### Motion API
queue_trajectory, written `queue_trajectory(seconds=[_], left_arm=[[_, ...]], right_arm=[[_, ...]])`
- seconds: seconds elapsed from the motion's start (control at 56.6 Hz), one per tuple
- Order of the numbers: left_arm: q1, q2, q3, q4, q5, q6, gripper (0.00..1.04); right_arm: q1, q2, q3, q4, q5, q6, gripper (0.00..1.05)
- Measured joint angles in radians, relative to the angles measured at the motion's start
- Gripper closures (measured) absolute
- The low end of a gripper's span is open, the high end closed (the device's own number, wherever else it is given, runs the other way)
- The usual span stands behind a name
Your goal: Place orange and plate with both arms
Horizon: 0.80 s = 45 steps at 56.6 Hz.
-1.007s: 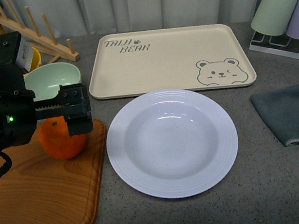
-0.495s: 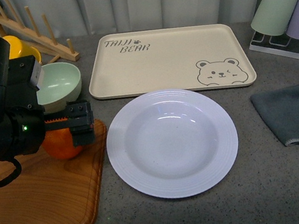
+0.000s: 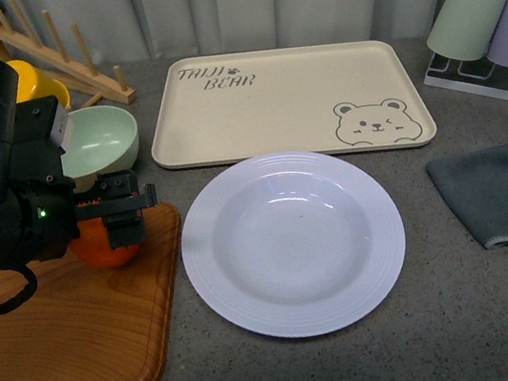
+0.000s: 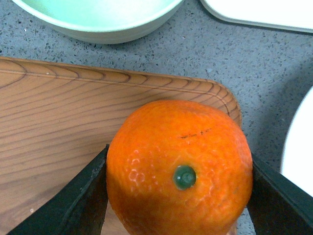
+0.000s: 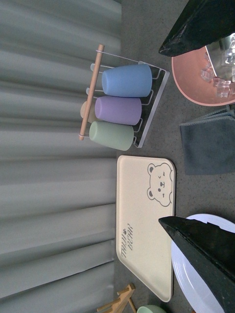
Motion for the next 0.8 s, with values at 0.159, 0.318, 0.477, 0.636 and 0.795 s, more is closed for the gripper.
queue_trajectory(seconds=[0.159,0.318,0.477,0.636,0.795], left_arm=[[-0.079,-0.063,0.001,-0.021,-0.004,-0.04,0.36],[-0.219,-0.037,0.042,-0.032,-0.018,-0.103,0.36],[-0.313,0.02,0.095,-0.043,-0.036,-0.145,0.36],[-0.38,0.091,0.156,-0.06,-0.047,-0.177,0.36],[-0.401,0.136,0.198,-0.065,-0.072,-0.188,0.36]], right_arm=[[0.0,0.0,0.0,0.0,0.0,0.0,0.09],[0.0,0.0,0.0,0.0,0.0,0.0,0.09],[0.0,0.0,0.0,0.0,0.0,0.0,0.09],[0.0,0.0,0.0,0.0,0.0,0.0,0.09],[0.0,0.0,0.0,0.0,0.0,0.0,0.09]])
